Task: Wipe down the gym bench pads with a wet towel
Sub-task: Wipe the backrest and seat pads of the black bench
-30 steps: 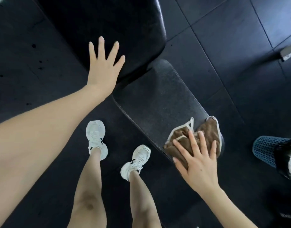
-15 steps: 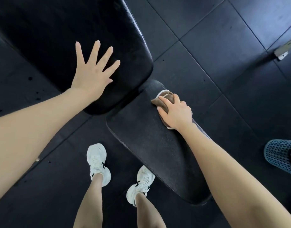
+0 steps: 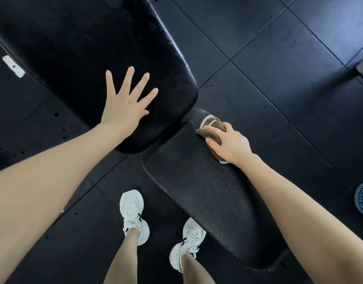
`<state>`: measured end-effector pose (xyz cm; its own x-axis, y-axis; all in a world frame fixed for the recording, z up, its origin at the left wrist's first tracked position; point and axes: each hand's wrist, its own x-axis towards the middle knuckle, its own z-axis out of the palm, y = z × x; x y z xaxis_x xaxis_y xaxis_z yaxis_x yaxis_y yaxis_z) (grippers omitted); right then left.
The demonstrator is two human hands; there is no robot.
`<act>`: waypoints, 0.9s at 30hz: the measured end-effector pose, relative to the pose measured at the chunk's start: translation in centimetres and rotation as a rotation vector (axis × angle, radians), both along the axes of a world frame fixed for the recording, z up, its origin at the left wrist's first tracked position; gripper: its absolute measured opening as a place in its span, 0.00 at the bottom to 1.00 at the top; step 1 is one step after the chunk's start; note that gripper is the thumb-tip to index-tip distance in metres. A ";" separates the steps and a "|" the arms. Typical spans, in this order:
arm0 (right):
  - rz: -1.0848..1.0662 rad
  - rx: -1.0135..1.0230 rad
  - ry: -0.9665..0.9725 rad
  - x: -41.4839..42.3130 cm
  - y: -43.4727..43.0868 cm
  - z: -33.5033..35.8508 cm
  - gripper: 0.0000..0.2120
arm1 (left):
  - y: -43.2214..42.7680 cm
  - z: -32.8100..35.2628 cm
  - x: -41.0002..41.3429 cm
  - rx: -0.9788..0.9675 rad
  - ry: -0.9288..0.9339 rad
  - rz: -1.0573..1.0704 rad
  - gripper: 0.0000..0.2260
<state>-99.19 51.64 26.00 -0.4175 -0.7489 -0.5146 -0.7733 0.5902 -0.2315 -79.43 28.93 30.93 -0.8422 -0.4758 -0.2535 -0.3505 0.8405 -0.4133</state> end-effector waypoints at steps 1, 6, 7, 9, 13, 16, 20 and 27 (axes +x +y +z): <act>-0.023 -0.003 -0.001 0.1 1.4 0.9 0.20 | 0.1 0.2 -0.1 0.009 -0.001 0.015 0.27; -0.094 0.057 0.059 1.7 7.7 5.0 0.20 | 2.2 2.2 -0.6 0.118 -0.028 0.120 0.25; -0.081 0.087 0.101 2.1 8.9 5.8 0.21 | 3.1 2.7 -0.7 0.131 -0.027 0.121 0.26; -0.037 0.143 0.191 3.1 11.0 7.3 0.23 | 5.0 4.0 -0.7 0.140 -0.043 0.088 0.28; 0.017 0.126 0.288 6.1 14.9 9.7 0.25 | 8.0 6.8 -0.4 0.123 -0.068 0.038 0.32; 0.072 0.020 0.276 9.9 17.0 11.3 0.24 | 9.7 8.2 0.3 0.113 -0.066 0.039 0.32; 0.408 0.021 0.213 16.5 17.9 10.9 0.20 | 11.6 9.6 1.2 0.121 -0.021 0.062 0.29; 0.646 0.000 0.222 14.8 20.4 12.0 0.19 | 13.1 12.6 3.9 0.090 -0.030 -0.046 0.28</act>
<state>-84.40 72.01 37.97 0.0180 -0.8835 -0.4681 -0.9996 -0.0059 -0.0272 -75.50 41.98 43.50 -0.8539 -0.4112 -0.3191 -0.2991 0.8894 -0.3456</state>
